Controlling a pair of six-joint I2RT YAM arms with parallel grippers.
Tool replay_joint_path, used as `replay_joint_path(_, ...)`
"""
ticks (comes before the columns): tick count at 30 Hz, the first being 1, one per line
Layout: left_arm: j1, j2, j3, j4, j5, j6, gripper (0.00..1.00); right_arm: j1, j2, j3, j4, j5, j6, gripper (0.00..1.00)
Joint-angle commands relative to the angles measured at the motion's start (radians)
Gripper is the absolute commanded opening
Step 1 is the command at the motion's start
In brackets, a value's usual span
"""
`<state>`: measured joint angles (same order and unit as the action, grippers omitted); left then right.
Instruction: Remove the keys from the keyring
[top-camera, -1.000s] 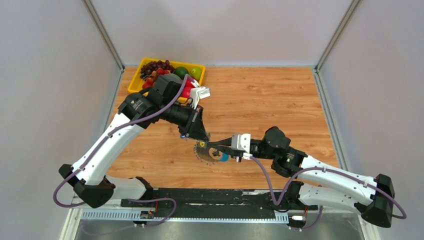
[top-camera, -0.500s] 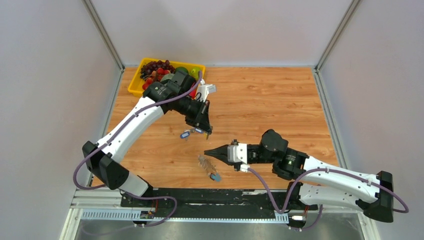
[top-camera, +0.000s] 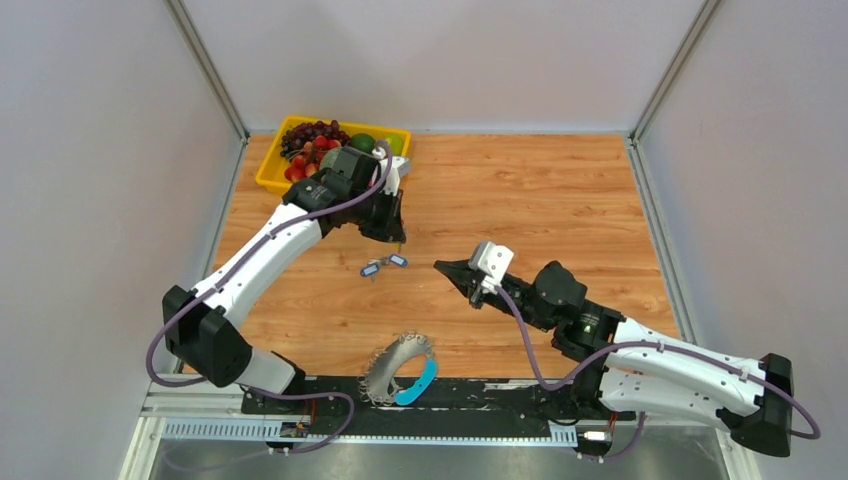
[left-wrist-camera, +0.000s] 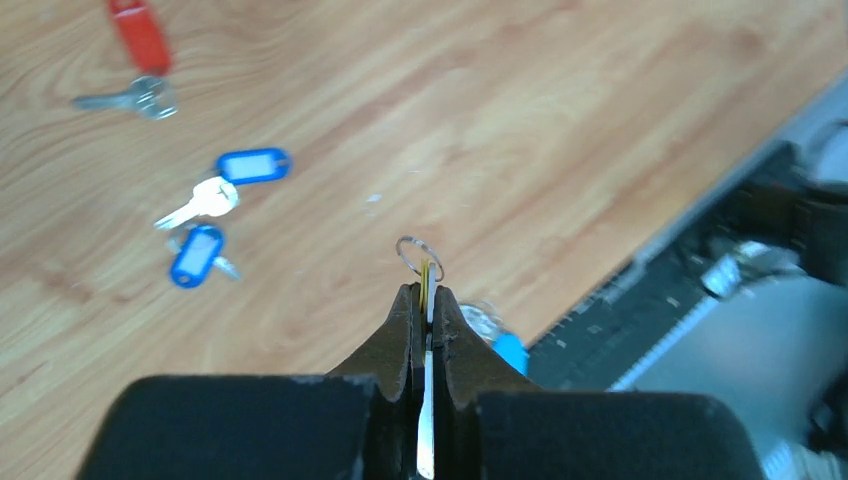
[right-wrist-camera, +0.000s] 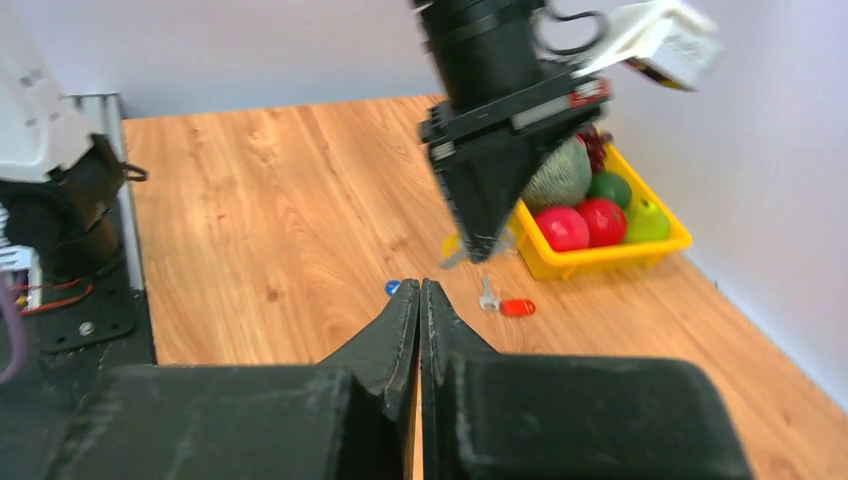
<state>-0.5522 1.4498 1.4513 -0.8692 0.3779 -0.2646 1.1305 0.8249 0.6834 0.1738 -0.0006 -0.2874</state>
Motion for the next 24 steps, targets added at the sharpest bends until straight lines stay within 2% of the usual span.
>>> replay_joint_path(1,0.040,-0.002,-0.162,0.259,-0.213,-0.044,0.00,-0.033,0.010,0.002,-0.030,0.192,0.177,0.03)
replay_joint_path(4,0.046,0.011,-0.228,0.407,-0.329,-0.049,0.01,-0.073,-0.007,-0.017,-0.038,0.191,0.223,0.03)
replay_joint_path(8,0.050,0.058,-0.296,0.575,-0.477,-0.034,0.08,-0.123,-0.033,-0.042,-0.042,0.203,0.276,0.04)
replay_joint_path(11,0.064,0.109,-0.284,0.606,-0.523,-0.035,0.09,-0.150,-0.036,-0.044,-0.061,0.213,0.316,0.05)
replay_joint_path(12,0.066,0.132,-0.281,0.612,-0.529,-0.039,0.18,-0.155,-0.035,-0.045,-0.069,0.217,0.327,0.08)
replay_joint_path(13,0.071,0.140,-0.271,0.612,-0.548,-0.045,0.31,-0.159,-0.032,-0.045,-0.075,0.223,0.333,0.17)
replay_joint_path(14,0.072,0.149,-0.257,0.595,-0.551,-0.052,0.56,-0.163,-0.027,-0.045,-0.084,0.228,0.340,0.34)
replay_joint_path(15,0.073,0.144,-0.252,0.588,-0.549,-0.053,0.65,-0.165,-0.021,-0.044,-0.096,0.240,0.350,0.51)
replay_joint_path(16,0.073,0.134,-0.255,0.576,-0.548,-0.064,0.84,-0.169,-0.014,-0.040,-0.114,0.253,0.365,0.66)
replay_joint_path(17,0.074,0.104,-0.262,0.579,-0.534,-0.068,0.92,-0.172,-0.008,-0.035,-0.133,0.266,0.383,0.75)
replay_joint_path(18,0.075,0.084,-0.285,0.589,-0.524,-0.074,0.98,-0.176,-0.004,-0.029,-0.153,0.274,0.402,0.80)
replay_joint_path(20,0.074,0.021,-0.317,0.586,-0.491,-0.081,1.00,-0.190,0.000,-0.019,-0.196,0.265,0.444,0.87)
replay_joint_path(24,0.073,-0.114,-0.406,0.550,-0.416,-0.102,1.00,-0.192,0.006,0.001,-0.296,0.230,0.513,0.91)
